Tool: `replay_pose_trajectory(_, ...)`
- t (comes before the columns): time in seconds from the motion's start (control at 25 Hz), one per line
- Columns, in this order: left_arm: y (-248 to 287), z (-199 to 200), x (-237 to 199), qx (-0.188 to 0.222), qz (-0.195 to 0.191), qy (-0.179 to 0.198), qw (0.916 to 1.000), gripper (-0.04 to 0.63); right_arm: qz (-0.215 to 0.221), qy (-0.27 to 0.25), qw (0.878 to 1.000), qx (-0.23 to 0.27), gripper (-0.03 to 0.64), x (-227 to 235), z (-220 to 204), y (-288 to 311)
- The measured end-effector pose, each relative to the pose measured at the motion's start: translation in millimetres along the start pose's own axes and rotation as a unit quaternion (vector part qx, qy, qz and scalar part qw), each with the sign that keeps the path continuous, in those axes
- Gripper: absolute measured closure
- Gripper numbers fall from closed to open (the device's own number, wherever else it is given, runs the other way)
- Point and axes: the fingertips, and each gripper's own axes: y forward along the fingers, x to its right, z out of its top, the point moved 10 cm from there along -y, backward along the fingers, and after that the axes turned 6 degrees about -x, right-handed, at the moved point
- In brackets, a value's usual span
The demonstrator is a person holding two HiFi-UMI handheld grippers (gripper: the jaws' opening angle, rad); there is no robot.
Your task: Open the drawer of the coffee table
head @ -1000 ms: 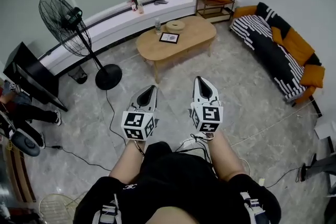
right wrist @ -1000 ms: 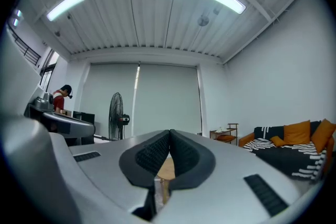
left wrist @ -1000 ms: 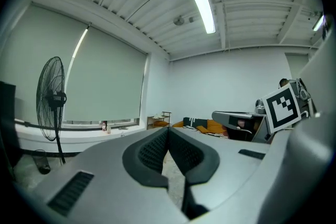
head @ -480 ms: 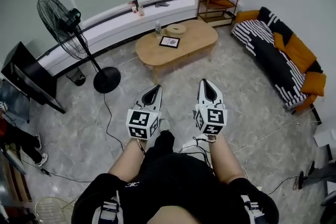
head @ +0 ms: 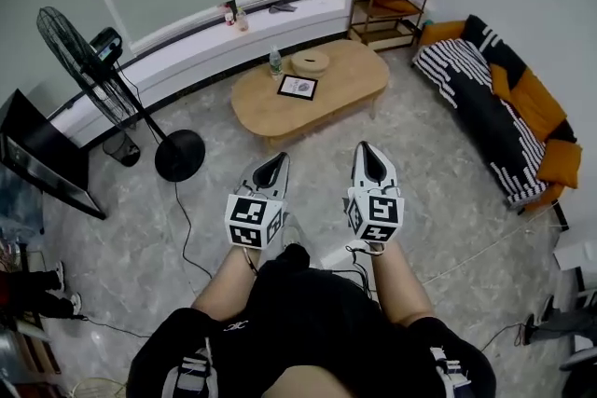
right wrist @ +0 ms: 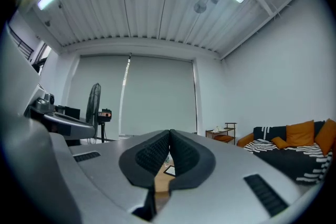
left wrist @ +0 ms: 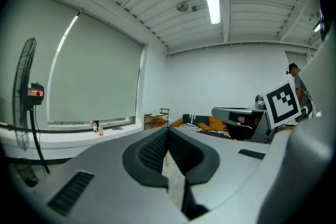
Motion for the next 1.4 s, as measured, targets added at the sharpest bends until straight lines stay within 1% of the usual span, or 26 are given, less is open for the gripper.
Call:
replay_pose_trajectory(0.12,49.0,21.9,-39.2,0.001,-0.008,-0.001,1.0,0.577,-0.002,-0.006,1.0,0.007,0.601,6.6,17.4,62.1)
replay_pose_trajectory(0.24,93.9,41.1,-79.3,0.002,-0.014,-0.003,0.9999,0.577,-0.007,-0.002,1.0,0.012,0.601,13.2,32.0,121.1)
replay_pose_trajectory(0.44,151.8,56.2,-145.2,0.001,-0.015,-0.013,0.9998,0.577,-0.01,-0.003,1.0,0.0,0.601,13.6,35.8,208.2)
replay_pose_trajectory(0.68,204.0,64.5,-201.2,-0.012,-0.011,-0.027,0.9995,0.577,-0.022,-0.002,0.999,-0.024,0.601,24.1,33.0,276.5)
replay_pose_trajectory(0.84,225.9,64.0,-219.0,-0.024,0.004,-0.041,0.9989,0.577,-0.015,0.001,0.999,-0.039,0.601,38.4,28.7,307.6)
replay_pose_trajectory(1.0,249.0,60.5,-220.7,-0.031,0.027,-0.05,0.9979,0.577,0.009,0.002,0.999,-0.037,0.601,58.7,23.3,340.2)
replay_pose_trajectory(1.12,275.2,63.0,-222.0,-0.034,0.053,-0.051,0.9967,0.577,0.034,0.006,0.999,-0.038,0.601,80.0,19.1,375.2)
replay_pose_trajectory(1.24,307.3,69.5,-219.5,-0.037,0.088,-0.056,0.9938,0.577,0.077,0.005,0.996,-0.042,0.601,107.0,16.6,416.7)
replay_pose_trajectory(1.4,353.6,83.0,-211.1,-0.046,0.135,-0.064,0.9878,0.577,0.141,0.001,0.989,-0.05,0.601,145.0,19.9,474.5)
